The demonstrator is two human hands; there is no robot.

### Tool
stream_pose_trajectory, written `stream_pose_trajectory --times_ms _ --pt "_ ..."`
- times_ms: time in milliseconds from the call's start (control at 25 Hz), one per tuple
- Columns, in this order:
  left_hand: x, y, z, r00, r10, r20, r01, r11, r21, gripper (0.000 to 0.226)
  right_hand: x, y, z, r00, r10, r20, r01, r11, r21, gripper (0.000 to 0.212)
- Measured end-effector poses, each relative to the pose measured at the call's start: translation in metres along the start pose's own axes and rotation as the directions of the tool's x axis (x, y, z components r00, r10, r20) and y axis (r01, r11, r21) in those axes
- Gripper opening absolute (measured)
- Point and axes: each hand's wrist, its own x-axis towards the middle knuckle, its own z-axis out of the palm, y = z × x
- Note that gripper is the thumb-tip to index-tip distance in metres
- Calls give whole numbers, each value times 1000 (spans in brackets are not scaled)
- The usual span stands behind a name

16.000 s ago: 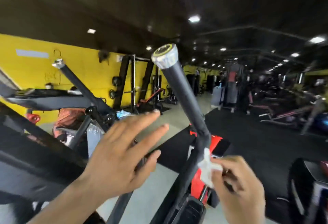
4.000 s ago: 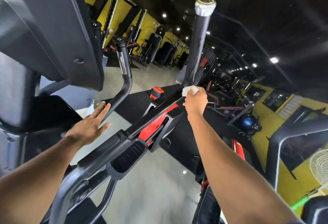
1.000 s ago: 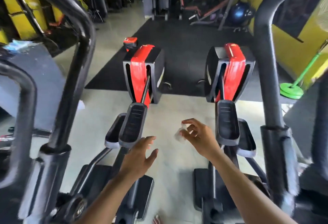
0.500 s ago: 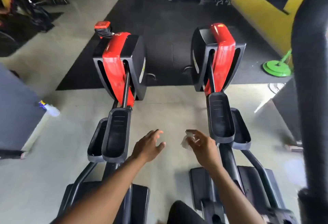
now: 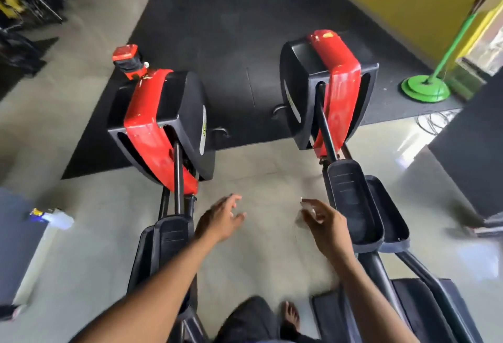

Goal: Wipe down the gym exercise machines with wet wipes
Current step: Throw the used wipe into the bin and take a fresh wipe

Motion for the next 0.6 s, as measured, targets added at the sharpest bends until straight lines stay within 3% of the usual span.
stream_pose_trajectory --times_ms 240,360,600 --pt "113 -29 -16 1000 -23 5 23 998 -62 54 79 13 -8 996 61 -66 -68 991 -115 24" --pt "196 -21 -25 998 23 57 -21 999 -33 42 154 -2 12 992 95 -77 -106 983 -153 20" --pt "336 -43 -92 997 40 65 -32 992 -123 43 337 -86 107 995 -18 94 49 938 -344 17"
